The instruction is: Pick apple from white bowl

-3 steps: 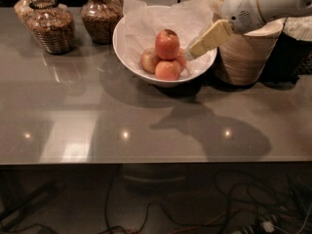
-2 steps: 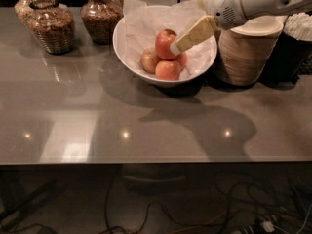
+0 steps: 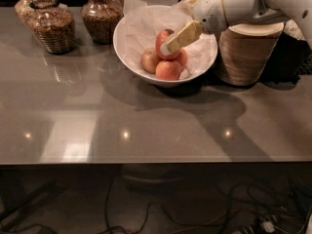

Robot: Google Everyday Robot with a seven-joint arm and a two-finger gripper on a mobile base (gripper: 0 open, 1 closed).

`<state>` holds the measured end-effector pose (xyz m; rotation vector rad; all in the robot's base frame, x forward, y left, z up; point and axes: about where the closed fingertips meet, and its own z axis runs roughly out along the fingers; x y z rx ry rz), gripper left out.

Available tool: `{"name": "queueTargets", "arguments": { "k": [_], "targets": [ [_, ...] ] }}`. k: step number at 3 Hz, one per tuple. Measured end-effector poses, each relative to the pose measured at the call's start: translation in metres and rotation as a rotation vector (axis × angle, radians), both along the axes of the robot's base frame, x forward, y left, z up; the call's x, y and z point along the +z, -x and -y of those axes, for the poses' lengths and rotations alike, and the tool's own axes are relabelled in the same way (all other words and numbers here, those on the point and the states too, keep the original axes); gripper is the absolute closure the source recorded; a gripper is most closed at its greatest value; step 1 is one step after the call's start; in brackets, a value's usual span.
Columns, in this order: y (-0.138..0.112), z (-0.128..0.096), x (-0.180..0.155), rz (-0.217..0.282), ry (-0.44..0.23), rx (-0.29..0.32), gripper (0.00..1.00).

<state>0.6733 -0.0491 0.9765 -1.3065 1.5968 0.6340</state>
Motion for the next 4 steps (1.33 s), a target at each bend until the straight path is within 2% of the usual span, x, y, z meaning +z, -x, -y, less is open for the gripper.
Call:
{"name": "queueTargets", "arguments": {
  "k": [3,4],
  "targets": [
    [-0.022,-0.010,-0.049,-0.035,0.017,0.045,0.00],
    [-0.022,-0.010,-0.049,-0.036,0.017,0.045,0.19]
  ]
}}
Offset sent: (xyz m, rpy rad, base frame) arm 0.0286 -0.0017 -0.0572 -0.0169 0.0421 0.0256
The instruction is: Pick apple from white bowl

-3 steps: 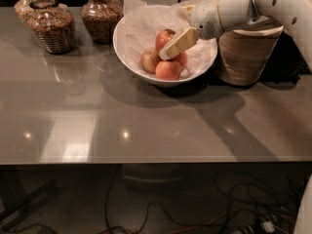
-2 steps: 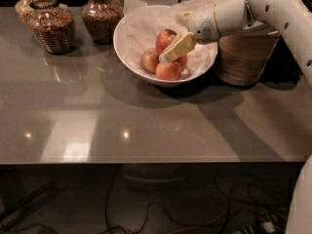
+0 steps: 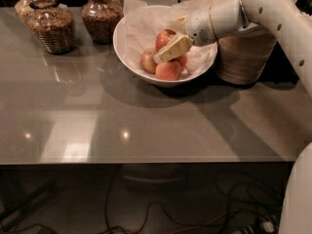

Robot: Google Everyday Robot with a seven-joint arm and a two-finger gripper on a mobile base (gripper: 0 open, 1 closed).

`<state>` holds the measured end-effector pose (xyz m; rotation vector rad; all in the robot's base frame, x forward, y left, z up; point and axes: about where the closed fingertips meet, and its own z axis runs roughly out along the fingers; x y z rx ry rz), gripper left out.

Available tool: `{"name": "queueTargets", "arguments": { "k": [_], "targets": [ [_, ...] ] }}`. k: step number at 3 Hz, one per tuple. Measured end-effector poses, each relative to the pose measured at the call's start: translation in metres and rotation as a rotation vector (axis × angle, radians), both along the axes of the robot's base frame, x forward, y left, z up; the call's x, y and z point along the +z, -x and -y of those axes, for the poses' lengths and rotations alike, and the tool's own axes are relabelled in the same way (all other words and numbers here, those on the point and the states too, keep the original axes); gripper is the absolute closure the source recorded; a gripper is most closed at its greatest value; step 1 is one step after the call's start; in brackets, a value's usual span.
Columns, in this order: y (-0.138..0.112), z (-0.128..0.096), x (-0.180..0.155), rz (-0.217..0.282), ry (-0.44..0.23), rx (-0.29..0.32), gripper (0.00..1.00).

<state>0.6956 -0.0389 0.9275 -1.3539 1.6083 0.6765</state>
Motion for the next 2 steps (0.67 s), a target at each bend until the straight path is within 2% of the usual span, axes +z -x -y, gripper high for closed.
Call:
{"name": "queueTargets", "arguments": {
  "k": [2],
  "targets": [
    [0.0123,0.0139,-0.0121,-0.014,0.051,-0.025,0.65]
  ]
}}
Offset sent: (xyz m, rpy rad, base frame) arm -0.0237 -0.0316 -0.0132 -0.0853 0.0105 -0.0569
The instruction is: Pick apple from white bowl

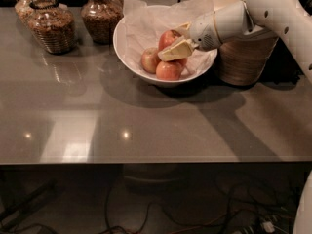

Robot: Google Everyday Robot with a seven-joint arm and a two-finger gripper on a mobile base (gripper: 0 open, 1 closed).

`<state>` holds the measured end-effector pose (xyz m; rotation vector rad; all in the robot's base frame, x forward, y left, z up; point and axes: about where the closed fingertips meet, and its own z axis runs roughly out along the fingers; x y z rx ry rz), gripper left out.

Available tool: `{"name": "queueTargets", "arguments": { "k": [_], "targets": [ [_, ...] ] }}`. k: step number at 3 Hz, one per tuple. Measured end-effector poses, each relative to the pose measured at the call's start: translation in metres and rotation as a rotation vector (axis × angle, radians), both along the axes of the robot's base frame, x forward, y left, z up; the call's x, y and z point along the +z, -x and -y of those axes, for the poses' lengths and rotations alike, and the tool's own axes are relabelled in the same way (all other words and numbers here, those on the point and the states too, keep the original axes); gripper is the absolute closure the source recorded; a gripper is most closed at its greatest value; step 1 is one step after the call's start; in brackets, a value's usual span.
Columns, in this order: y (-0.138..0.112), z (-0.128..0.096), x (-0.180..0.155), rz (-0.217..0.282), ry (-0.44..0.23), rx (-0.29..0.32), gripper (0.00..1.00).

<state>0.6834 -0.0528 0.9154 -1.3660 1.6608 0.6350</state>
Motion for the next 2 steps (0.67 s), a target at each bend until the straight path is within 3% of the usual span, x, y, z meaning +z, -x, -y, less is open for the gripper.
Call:
{"name": "queueTargets", "arguments": {
  "k": [1,2],
  "targets": [
    [0.016,0.008,0.008,0.021,0.022,-0.014,0.89],
    [0.040,0.015,0.032,0.067,0.033,-0.010,1.00]
  ]
}}
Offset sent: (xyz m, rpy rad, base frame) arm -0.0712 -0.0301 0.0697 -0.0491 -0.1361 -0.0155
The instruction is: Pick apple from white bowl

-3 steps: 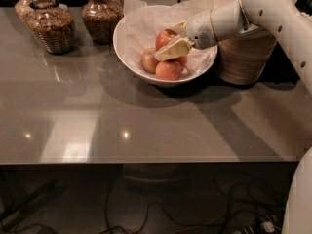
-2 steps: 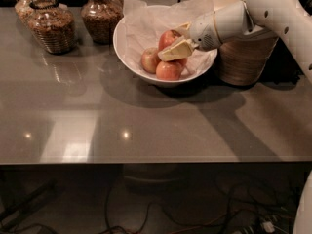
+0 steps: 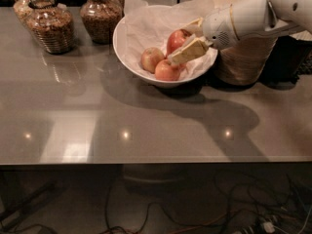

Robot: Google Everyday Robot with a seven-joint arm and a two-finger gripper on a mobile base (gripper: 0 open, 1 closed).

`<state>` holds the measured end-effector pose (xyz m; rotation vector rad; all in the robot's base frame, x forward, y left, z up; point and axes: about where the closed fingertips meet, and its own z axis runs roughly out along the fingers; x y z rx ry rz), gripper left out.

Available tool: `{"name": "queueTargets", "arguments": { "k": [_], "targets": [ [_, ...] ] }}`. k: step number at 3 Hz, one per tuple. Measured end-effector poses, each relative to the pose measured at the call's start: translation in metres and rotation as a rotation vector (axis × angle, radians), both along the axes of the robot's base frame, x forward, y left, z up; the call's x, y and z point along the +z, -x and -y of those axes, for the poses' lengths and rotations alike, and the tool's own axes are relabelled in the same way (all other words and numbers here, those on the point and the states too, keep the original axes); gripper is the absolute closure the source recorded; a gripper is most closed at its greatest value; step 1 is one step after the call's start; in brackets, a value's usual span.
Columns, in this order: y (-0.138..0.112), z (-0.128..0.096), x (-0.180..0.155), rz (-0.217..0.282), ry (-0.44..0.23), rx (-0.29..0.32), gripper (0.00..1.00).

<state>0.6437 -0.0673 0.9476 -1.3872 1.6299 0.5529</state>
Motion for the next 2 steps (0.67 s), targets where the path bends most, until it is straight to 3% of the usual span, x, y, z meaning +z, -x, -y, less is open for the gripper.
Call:
{"name": "queueTargets", "arguments": {
  "k": [1,2],
  "targets": [
    [0.028,0.009,0.024,0.040,0.017,0.016,1.00],
    [0.068,0.041,0.025,0.025,0.070,0.023,1.00]
  ]
}}
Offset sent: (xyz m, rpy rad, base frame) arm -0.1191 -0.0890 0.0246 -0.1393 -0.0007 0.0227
